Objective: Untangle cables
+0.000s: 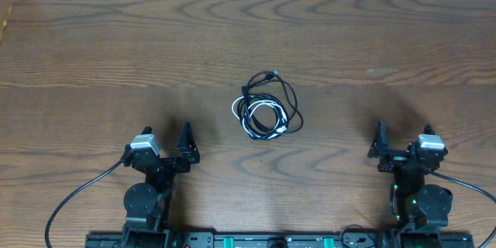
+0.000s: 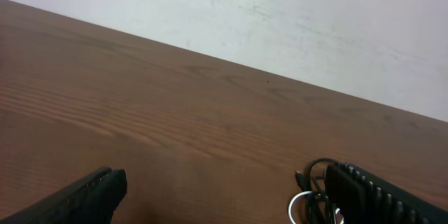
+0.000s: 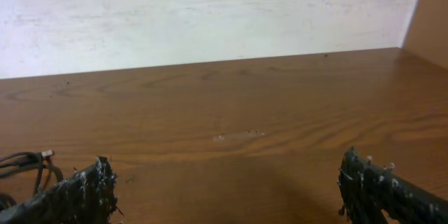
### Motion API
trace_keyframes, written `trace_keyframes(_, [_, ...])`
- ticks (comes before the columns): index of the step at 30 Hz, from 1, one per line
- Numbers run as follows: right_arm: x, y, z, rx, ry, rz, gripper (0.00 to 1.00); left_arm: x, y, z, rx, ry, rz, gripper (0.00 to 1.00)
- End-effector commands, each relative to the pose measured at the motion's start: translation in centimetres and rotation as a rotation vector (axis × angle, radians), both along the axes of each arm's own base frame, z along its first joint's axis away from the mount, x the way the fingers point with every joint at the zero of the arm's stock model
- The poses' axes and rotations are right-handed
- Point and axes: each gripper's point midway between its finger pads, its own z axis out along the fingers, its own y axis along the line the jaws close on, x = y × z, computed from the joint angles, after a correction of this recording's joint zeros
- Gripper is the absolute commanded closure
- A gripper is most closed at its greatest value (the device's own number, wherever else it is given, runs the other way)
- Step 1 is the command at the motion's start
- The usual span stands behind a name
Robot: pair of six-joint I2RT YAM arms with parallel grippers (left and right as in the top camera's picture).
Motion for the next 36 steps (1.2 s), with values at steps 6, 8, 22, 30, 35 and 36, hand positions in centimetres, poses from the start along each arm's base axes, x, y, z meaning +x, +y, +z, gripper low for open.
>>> trace_keyframes(6, [0.0,-0.1,-0.3,-0.008,0.007,-0.003,0.01,-0.1,0.6,-1.7,0.031,0.059,0.030,0.03])
trace_keyframes(8, [0.0,-0.1,-0.3,-0.008,0.007,-0.003,0.01,-0.1,0.6,-1.6,0.030,0.053,0.030,0.03])
trace_keyframes(22, [0.0,-0.1,-0.3,-0.008,0.007,-0.003,0.01,-0.8,-0.3,1.8,0.026,0.093,-0.027,0.03])
trace_keyframes(30, [0.0,-0.1,-0.3,-0.008,0.007,-0.003,0.01,-1.0,-0.3,5.1,0.036,0.210,-0.028,0.03])
trace_keyframes(35, [0.0,-0.1,-0.3,-0.008,0.007,-0.003,0.01,-0.8,-1.0,6.7,0.034,0.303,-0.064,0.03])
trace_keyframes(36, [0.0,-0.1,-0.3,-0.008,0.007,-0.003,0.01,-0.7,-1.2,6.9,0.032,0.326,-0.076,0.03])
